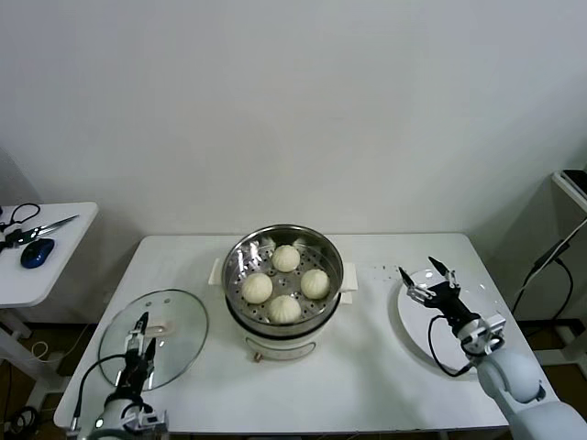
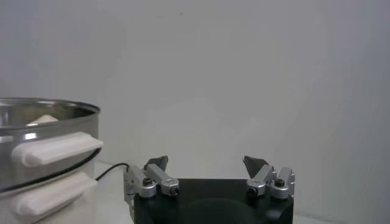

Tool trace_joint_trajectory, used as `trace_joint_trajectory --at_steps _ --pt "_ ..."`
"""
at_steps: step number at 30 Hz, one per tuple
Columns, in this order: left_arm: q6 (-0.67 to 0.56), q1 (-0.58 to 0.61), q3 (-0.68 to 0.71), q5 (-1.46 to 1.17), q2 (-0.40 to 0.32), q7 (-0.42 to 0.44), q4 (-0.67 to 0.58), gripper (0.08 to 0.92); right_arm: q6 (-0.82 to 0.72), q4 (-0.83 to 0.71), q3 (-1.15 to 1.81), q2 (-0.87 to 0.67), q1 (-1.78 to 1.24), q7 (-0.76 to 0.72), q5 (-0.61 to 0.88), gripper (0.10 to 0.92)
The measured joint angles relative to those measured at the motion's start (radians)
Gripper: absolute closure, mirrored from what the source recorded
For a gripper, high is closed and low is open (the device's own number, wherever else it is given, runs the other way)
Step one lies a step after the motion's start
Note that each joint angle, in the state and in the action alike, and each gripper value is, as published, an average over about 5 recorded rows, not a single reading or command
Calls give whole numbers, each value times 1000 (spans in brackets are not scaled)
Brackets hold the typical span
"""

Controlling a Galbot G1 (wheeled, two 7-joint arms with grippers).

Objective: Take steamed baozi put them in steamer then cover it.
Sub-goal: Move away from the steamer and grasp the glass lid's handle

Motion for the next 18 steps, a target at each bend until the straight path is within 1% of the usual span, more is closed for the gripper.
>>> trace_joint_trajectory --at_steps 8,18 --pt "29 -90 13 29 8 -51 112 177 6 -17 13 21 -10 -3 -28 203" --pt "62 -167 35 25 8 -106 205 177 12 -29 21 35 -23 -15 -63 203"
